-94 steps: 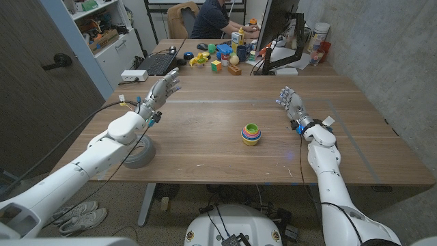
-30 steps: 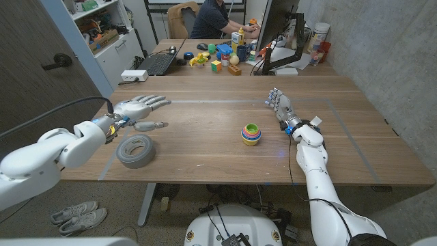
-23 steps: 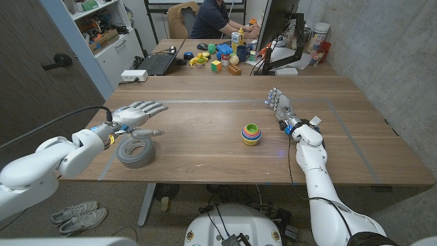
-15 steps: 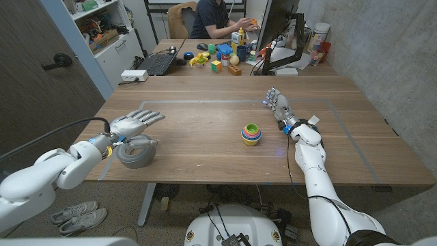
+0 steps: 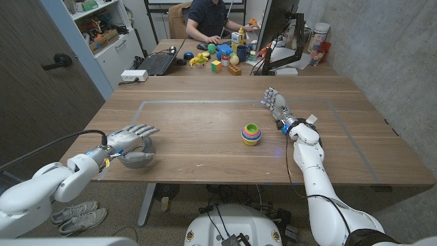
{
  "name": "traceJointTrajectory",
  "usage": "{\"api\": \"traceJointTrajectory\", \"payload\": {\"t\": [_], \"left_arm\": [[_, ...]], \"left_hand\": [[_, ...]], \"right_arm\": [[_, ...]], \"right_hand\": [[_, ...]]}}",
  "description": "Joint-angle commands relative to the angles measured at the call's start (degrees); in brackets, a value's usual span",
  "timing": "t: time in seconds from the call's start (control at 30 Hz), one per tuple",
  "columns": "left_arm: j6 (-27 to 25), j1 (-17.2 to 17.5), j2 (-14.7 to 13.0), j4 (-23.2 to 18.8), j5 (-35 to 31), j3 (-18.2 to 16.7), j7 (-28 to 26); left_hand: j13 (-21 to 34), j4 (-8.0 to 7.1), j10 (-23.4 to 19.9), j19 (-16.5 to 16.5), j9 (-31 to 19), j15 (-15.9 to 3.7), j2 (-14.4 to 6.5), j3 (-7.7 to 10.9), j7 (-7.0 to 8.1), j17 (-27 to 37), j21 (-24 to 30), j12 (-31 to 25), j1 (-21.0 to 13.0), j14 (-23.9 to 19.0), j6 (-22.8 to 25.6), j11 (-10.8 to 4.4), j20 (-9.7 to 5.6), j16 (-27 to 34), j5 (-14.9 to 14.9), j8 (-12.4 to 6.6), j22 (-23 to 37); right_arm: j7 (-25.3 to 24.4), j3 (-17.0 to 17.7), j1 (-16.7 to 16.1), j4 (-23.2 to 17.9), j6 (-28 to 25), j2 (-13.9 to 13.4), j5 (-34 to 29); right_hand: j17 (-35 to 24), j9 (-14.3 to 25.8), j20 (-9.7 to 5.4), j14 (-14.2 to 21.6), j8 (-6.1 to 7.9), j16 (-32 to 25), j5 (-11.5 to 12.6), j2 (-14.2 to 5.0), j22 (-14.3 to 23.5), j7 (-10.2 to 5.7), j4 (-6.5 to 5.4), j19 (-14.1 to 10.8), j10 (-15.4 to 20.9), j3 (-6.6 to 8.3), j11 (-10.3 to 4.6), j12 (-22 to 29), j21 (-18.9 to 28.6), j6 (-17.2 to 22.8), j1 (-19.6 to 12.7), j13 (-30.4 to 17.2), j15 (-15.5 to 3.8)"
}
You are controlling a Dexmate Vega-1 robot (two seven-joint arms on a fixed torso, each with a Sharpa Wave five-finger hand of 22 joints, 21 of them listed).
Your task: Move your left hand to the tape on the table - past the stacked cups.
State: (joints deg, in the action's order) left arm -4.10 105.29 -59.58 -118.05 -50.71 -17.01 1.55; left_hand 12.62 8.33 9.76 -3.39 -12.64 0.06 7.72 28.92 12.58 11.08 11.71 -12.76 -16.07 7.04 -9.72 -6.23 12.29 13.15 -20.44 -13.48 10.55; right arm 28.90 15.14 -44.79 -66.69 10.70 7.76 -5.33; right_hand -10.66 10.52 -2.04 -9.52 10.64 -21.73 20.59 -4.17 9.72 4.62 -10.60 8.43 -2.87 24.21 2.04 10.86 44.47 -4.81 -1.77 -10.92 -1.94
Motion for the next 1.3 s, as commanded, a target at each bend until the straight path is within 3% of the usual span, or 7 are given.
{"api": "traceJointTrajectory", "payload": {"t": [0.03,0.33,1.3], "left_arm": [[-3.14,2.49,-0.11,-1.45,-2.2,-1.73,3.6],[-4.32,2.75,0.46,-2.1,-4.39,-1.62,3.91],[-4.94,2.59,1.28,-3.32,-6.22,-1.27,3.56]], "left_hand": [[0.55,0.65,0.32,-1.48,-0.65,0.49,-0.13,0.13,0.09,0.31,0.73,-0.75,-1.65,-0.27,1.79,0.38,0.18,0.34,-0.67,-1.13,0.22],[0.96,0.95,3.78,-1.69,-1.01,2.4,0.04,0.01,0.12,0.33,0.25,0.49,-3.59,2.56,2.49,1.3,0.31,-0.83,-1.01,-1.7,0.09],[1.26,0.83,4.13,-1.15,-1.17,1.19,0.02,-0.25,0.15,0.36,-0.26,0.43,-4.76,2.71,1.96,0.99,0.31,-0.72,-1.18,-1.65,0.02]], "right_arm": [[-0.31,0.15,-0.63,-0.28,-0.22,0.28,0.11],[-0.01,0.65,-1.58,-1.7,-1.2,0.15,0.43],[1.05,0.99,-1.54,-1.46,-0.96,-0.23,0.87]], "right_hand": [[-0.2,0.3,-4.35,-0.5,0.32,0.06,0.33,-6.14,0.31,-0.06,-0.06,-0.05,0.27,-0.07,0.04,0.36,-0.4,0.25,0.24,-0.2,0.05],[-0.19,0.3,-4.22,-0.28,0.37,0.05,0.33,-6.11,0.31,-0.07,-0.05,-0.22,0.53,-0.12,0.07,0.44,-0.51,0.42,0.24,-0.2,0.18],[-0.15,0.29,-4.06,0.05,0.36,0.25,0.33,-6.06,0.32,-0.02,-0.03,-0.62,0.91,-0.29,0.04,0.42,-1.09,0.77,0.25,-0.18,0.11]]}}
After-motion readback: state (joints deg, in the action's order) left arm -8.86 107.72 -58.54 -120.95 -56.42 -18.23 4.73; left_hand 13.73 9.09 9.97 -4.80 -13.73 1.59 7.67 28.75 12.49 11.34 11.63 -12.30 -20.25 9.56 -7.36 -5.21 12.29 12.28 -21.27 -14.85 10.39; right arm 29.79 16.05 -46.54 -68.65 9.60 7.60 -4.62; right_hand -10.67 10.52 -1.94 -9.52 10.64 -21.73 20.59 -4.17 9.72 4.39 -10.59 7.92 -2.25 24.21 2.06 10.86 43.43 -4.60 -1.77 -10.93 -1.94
